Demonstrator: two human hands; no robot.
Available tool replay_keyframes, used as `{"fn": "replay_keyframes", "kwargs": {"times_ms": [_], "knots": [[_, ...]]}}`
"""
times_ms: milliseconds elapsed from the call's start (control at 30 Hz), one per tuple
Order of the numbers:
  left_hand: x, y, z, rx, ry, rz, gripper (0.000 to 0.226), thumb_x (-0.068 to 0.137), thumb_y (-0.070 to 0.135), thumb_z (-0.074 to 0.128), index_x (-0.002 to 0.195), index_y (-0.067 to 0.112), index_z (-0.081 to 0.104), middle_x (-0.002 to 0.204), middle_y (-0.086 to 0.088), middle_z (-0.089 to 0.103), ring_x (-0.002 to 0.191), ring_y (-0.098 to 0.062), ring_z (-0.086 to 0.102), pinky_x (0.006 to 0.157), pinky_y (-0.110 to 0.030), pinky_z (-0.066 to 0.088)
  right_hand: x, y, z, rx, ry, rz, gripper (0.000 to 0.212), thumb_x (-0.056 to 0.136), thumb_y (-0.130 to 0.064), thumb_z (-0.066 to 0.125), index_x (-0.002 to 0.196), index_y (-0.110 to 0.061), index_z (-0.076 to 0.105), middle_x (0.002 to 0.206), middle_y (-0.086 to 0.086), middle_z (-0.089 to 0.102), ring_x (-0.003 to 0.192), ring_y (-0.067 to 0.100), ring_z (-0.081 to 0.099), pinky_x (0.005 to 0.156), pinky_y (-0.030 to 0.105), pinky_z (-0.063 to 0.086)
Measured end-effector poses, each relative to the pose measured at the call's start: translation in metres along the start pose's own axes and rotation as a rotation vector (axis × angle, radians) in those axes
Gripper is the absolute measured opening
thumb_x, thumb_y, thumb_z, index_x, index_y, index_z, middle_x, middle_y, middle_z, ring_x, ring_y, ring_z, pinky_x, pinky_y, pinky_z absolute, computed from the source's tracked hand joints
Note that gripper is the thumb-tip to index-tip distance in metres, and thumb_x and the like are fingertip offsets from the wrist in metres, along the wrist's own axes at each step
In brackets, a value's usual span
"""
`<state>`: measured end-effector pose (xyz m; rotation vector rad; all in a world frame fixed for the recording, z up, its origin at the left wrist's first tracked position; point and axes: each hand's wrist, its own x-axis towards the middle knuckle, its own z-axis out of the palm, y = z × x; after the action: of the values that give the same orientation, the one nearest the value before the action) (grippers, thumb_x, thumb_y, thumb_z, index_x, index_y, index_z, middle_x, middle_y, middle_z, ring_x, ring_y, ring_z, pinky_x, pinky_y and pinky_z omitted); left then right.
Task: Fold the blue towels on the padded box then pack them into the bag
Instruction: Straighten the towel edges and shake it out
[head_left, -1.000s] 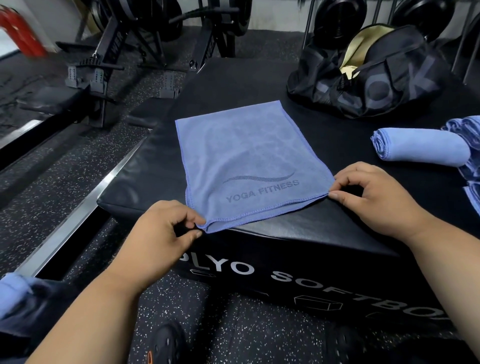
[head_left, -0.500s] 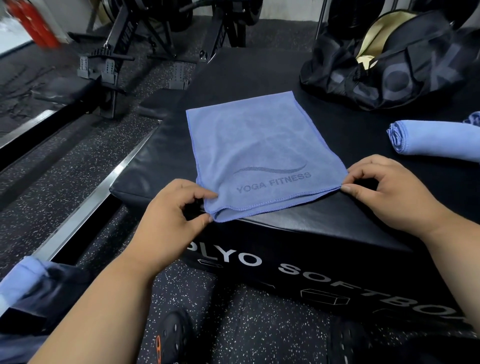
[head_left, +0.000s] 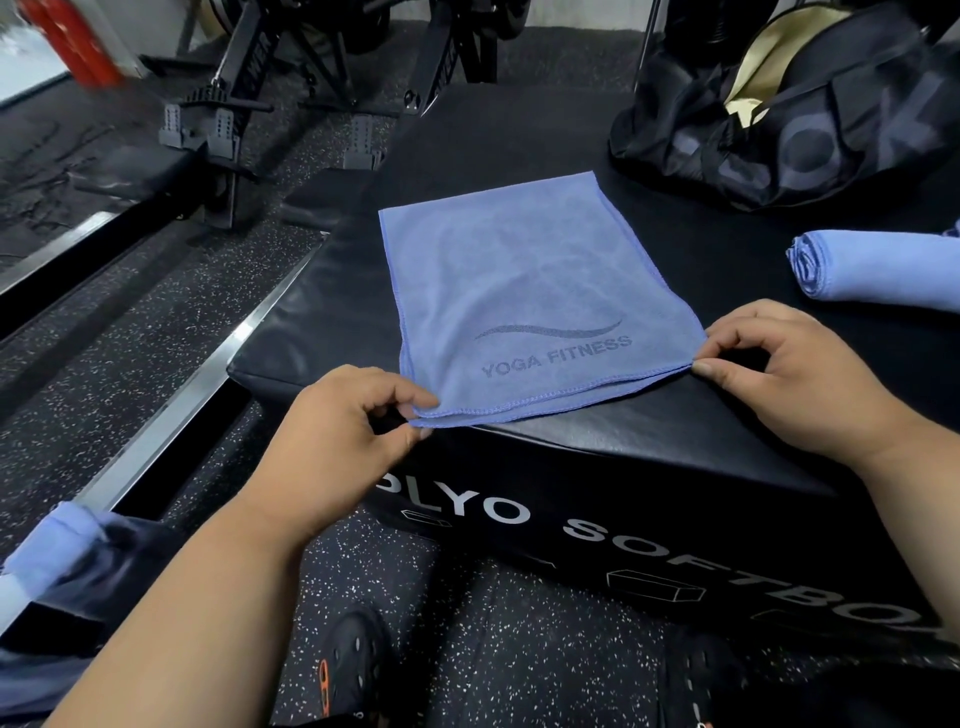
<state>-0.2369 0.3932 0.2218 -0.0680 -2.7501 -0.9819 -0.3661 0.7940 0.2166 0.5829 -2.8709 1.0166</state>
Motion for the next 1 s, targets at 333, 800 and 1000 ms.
{"fn": "replay_keyframes", "kwargs": {"times_ms": [333, 800, 1000], "knots": [[0.0, -0.001, -0.003, -0.08, 0.026, -0.058, 0.033, 0.08, 0.013, 0.091, 0.085, 0.043, 0.076, 0.091, 0.019, 0.071, 0.091, -0.013, 0.067, 0.082, -0.027, 0.053, 0.0, 0.002, 0.0, 0.0, -0.01, 0.0, 0.017, 0.088, -0.028, 0.082, 0.085, -0.042, 0.072, 0.108, -0.021, 0.063, 0.109, 0.014, 0.059, 0.102, 0.042, 0.047], [0.003, -0.001, -0.009, -0.314, 0.044, -0.143, 0.021, 0.084, 0.013, 0.086, 0.089, 0.033, 0.081, 0.084, 0.007, 0.065, 0.081, -0.005, 0.062, 0.078, -0.013, 0.045, 0.001, -0.001, -0.001, -0.003, -0.016, -0.007, 0.016, 0.086, -0.024, 0.084, 0.09, -0.038, 0.078, 0.108, -0.023, 0.061, 0.109, 0.007, 0.059, 0.094, 0.007, 0.038], [0.005, 0.003, -0.011, -0.504, 0.024, -0.276, 0.012, 0.077, 0.029, 0.085, 0.088, 0.026, 0.081, 0.067, -0.004, 0.029, 0.063, -0.018, 0.028, 0.055, -0.025, 0.025, -0.001, -0.006, -0.001, -0.059, -0.011, -0.001, 0.014, 0.091, -0.028, 0.078, 0.087, -0.04, 0.073, 0.107, -0.021, 0.063, 0.107, 0.011, 0.057, 0.099, 0.033, 0.045]]}}
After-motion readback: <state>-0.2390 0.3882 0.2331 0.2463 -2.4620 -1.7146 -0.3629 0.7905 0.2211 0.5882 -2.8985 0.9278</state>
